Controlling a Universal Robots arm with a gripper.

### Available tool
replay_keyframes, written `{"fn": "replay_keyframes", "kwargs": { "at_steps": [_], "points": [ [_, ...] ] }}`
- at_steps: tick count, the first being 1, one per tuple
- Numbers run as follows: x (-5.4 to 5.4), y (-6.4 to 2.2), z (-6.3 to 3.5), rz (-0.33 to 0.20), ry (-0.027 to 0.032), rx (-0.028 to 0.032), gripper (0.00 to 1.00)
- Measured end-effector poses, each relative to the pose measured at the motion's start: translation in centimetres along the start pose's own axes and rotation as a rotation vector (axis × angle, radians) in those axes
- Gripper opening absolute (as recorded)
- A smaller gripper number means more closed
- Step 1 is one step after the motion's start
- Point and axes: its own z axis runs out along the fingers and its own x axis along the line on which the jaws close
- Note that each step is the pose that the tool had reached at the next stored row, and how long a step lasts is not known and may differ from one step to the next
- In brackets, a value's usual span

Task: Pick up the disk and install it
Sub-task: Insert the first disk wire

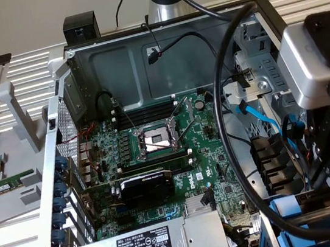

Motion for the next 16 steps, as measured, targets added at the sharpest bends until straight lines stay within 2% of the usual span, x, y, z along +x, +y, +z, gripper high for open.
{"fn": "replay_keyframes", "kwargs": {
  "at_steps": [5,16],
  "points": [
    [0.03,-0.01,-0.02,0.0,0.0017,0.0008,0.16],
    [0.04,0.19,0.06,-0.001,0.0066,0.0106,0.16]
  ]
}}
